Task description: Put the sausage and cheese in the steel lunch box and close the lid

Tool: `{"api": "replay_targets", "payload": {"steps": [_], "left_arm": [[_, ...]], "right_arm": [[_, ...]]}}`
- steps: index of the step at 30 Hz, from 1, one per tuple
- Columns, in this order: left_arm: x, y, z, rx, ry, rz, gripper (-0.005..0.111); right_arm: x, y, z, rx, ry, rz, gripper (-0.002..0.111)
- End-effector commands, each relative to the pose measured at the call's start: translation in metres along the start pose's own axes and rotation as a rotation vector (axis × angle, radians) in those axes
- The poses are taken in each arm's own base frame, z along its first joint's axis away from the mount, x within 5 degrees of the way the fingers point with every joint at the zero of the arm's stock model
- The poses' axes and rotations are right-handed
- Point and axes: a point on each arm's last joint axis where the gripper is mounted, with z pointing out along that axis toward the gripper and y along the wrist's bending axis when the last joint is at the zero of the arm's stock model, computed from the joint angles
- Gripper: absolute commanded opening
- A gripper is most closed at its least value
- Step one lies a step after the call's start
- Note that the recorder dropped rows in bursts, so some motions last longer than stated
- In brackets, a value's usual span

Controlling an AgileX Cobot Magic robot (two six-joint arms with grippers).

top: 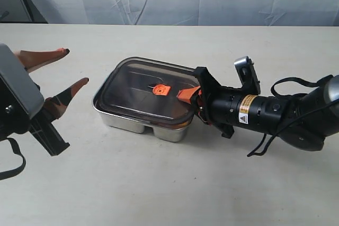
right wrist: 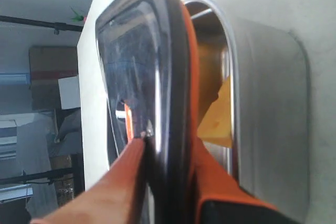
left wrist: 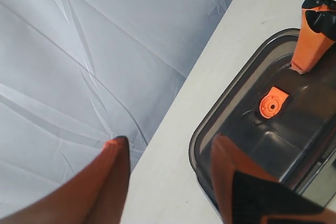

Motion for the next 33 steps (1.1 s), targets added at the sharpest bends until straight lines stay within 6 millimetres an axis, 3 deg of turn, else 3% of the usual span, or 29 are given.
{"api": "replay_targets", "payload": {"steps": [1, 14, 19, 23, 29, 33], "left_arm": [[-0.001, 0.0, -0.001, -0.004, -0.009, -0.013, 0.046], [-0.001, 0.0, -0.001, -0.004, -0.009, -0.013, 0.046], [-0.001, 0.0, -0.001, -0.004, -0.009, -0.013, 0.046], [-0.001, 0.0, -0.001, -0.004, -0.009, -0.013, 0.046], [-0.001, 0.0, -0.001, -0.004, -0.008, -0.016, 0.046], [-0.001, 0.0, -0.001, -0.004, -0.008, -0.016, 0.046]], "right_arm": [[0.003, -0.007, 0.0, 0.053, 0.021, -0.051, -0.001], [-0.002, 0.041, -0.02, -0.167, -0.026, -0.132, -0.001], [-0.002, 0.052, -0.023, -0.282, -0.028, -0.074, -0.001], [-0.001, 0.053, -0.024, -0.295, -0.014, -0.072, -0.001], [-0.002, 0.039, -0.02, -0.151, -0.023, -0.079, -0.001], [-0.002, 0.042, -0.019, -0.214, -0.025, -0.068, -0.001]]}}
